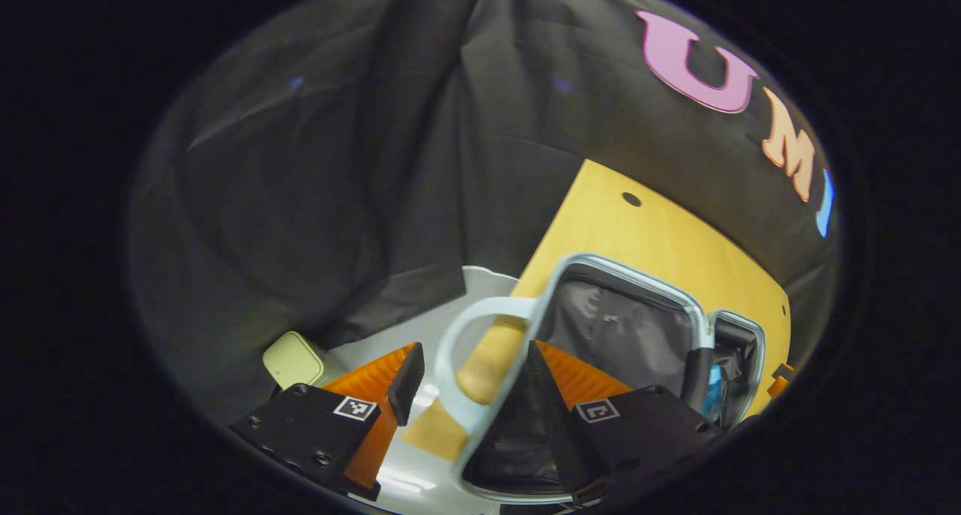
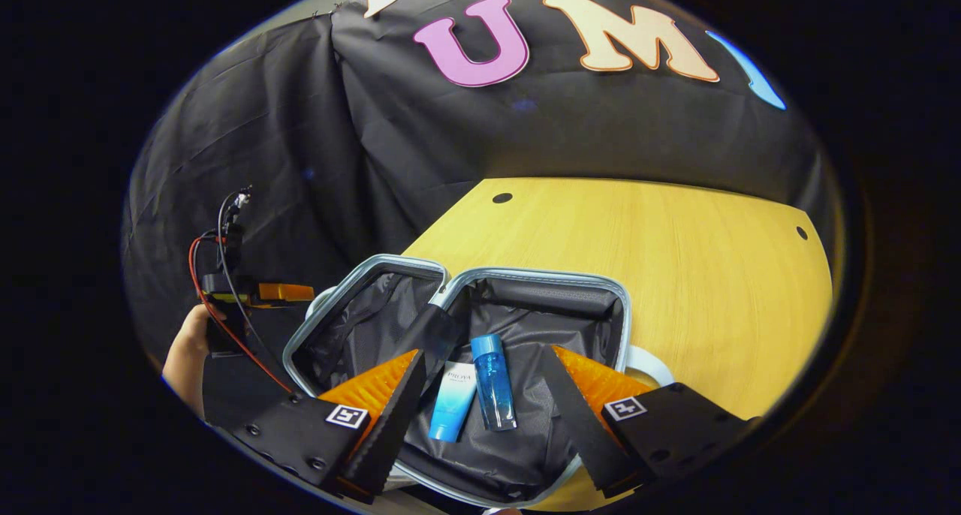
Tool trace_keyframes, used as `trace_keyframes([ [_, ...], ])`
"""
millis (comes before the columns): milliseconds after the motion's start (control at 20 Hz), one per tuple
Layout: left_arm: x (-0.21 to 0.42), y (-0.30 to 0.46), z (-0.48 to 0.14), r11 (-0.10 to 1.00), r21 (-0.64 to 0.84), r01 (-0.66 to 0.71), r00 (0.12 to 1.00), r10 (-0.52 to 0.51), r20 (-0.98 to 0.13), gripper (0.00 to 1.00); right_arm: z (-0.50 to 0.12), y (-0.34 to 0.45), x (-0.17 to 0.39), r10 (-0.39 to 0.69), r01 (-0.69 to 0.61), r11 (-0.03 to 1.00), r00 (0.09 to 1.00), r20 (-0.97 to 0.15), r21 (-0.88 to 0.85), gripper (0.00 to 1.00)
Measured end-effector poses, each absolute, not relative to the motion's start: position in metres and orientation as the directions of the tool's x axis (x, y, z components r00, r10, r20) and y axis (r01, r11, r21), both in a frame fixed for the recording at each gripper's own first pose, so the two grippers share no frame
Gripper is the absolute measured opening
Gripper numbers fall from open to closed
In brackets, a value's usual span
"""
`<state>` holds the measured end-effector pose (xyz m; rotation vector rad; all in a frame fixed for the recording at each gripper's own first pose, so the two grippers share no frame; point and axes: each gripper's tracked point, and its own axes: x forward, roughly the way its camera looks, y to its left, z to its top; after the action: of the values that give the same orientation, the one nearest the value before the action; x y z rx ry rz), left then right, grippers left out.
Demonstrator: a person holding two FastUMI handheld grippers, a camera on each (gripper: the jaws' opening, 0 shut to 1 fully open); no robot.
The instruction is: First open the suitcase, pack the skin care products into it, and then close the suitcase.
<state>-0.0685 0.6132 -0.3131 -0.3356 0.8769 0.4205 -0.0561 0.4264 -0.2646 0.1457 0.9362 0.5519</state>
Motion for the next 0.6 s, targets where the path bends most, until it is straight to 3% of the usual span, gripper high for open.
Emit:
trace_keyframes([
  [200, -0.066, 0.626, -0.352, 0.854, -0.107, -0.509, 0.524, 0.209, -0.826, 0.80, -0.258, 0.416, -0.056, 0.491, -0.375, 0.865, 0.488, -0.722, 0.334, 0.98],
  [450, -0.065, 0.628, -0.382, 0.849, -0.150, -0.507, 0.487, 0.139, -0.862, 0.65, -0.249, 0.405, -0.055, 0.471, -0.362, 0.876, 0.508, -0.721, 0.318, 0.98],
  [600, -0.064, 0.620, -0.389, 0.857, -0.151, -0.492, 0.475, 0.120, -0.872, 0.15, -0.245, 0.400, -0.055, 0.469, -0.356, 0.879, 0.518, -0.715, 0.317, 0.98],
])
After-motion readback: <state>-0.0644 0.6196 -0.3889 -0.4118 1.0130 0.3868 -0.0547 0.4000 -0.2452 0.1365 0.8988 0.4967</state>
